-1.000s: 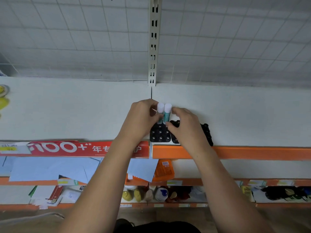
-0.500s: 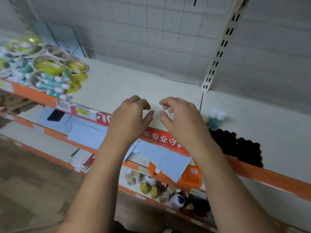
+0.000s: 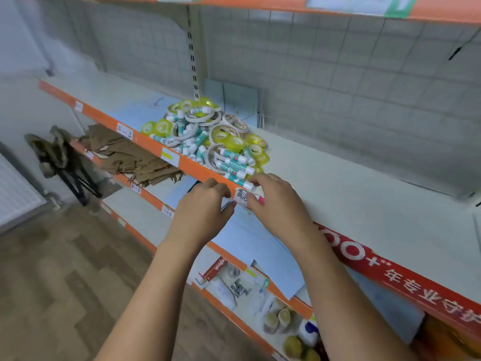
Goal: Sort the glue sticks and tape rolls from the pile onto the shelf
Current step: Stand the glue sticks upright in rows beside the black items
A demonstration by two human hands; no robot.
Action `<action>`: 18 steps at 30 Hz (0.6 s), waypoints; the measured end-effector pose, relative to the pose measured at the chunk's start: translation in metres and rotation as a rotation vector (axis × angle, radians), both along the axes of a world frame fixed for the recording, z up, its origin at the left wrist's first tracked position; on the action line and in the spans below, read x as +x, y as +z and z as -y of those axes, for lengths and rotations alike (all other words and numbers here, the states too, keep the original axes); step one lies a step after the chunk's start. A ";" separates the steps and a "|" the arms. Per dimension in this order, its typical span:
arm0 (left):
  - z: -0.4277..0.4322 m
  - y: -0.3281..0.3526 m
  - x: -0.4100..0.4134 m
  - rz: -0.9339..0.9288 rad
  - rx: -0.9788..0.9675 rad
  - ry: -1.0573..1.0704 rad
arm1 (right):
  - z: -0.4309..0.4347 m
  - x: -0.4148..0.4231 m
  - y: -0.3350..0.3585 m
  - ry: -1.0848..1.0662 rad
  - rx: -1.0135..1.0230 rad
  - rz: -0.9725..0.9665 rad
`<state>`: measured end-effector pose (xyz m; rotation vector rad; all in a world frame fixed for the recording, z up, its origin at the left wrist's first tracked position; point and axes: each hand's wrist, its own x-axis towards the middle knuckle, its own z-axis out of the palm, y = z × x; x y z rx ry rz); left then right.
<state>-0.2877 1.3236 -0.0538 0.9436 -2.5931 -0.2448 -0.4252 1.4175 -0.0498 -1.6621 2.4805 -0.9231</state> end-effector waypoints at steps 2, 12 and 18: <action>0.019 0.000 0.006 0.007 0.000 -0.016 | 0.019 0.009 -0.002 -0.020 -0.022 0.010; 0.065 -0.006 -0.022 -0.054 0.028 -0.126 | 0.054 -0.016 -0.012 -0.145 -0.036 0.030; 0.086 -0.008 -0.039 -0.099 -0.009 -0.156 | 0.087 -0.038 -0.016 -0.157 -0.071 0.011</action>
